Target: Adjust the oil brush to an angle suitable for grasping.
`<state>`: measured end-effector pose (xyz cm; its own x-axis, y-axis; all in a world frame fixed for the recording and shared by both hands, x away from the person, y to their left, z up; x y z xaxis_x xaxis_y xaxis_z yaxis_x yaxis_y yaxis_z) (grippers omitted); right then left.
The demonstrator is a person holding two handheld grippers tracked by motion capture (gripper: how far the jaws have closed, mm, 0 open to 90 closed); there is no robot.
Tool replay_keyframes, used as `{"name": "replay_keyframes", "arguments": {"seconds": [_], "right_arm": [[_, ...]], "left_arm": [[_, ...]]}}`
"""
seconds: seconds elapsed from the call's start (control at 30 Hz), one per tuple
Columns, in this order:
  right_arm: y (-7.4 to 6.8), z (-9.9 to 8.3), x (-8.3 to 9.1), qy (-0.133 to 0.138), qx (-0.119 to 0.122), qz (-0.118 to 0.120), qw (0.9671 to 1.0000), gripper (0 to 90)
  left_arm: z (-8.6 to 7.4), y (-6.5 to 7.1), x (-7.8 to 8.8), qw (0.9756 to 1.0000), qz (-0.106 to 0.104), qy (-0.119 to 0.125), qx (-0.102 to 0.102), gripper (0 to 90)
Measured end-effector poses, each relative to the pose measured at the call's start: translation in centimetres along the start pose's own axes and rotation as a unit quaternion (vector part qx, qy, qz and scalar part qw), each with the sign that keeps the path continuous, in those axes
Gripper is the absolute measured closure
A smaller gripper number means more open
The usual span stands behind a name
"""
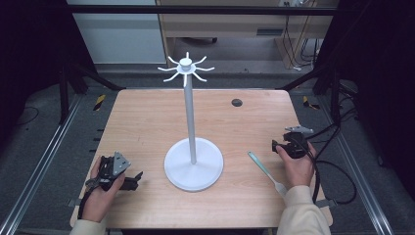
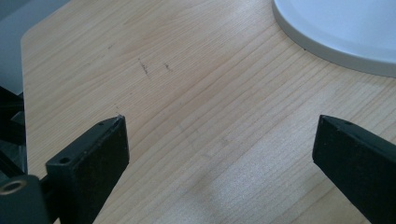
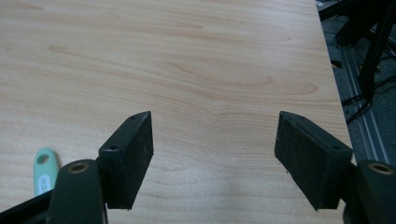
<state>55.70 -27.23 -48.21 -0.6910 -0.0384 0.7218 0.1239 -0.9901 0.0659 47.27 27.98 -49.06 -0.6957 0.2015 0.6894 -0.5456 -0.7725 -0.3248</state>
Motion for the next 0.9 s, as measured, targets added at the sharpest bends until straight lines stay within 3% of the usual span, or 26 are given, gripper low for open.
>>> {"name": "replay_keyframes", "arguments": {"seconds": [0.23, 0.27, 0.37, 0.47, 0.9], "right_arm": [[-1.1, -0.3, -0.1, -0.012, 0.032, -0.005, 0.9994, 38.0], [-1.3, -0.4, -0.2, -0.016, 0.046, -0.008, 0.9988, 42.1], [-1.6, -0.5, -0.4, -0.021, 0.051, -0.004, 0.9985, 45.7], [-2.1, -0.5, -0.3, -0.024, 0.058, 0.010, 0.9980, 55.7], [-4.9, -0.4, -0.2, -0.021, 0.107, 0.050, 0.9928, 81.1]], "left_arm": [[0.0, 0.0, 0.0, 1.0000, -0.001, 0.001, 0.000, 3.3], [0.0, 0.1, 0.0, 1.0000, -0.001, 0.000, -0.001, 3.2], [0.0, 0.1, 0.0, 1.0000, -0.001, 0.000, -0.001, 3.2], [0.0, 0.1, 0.0, 1.0000, -0.002, -0.001, -0.002, 3.2], [0.1, 0.2, -0.1, 1.0000, -0.003, -0.002, -0.005, 3.2]]}}
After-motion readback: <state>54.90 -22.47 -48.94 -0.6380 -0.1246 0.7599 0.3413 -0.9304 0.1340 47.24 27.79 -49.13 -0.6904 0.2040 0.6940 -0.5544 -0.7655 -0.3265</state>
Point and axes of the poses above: each handheld gripper's, and its own axes: x roughly backward along the jaws, z roughly out of its top, y roughly to its right, the point moved 3 cm from there along -x, roughly forward along the jaws, and after that the axes turned 4 degrees about -y, right-handed, at the moved point
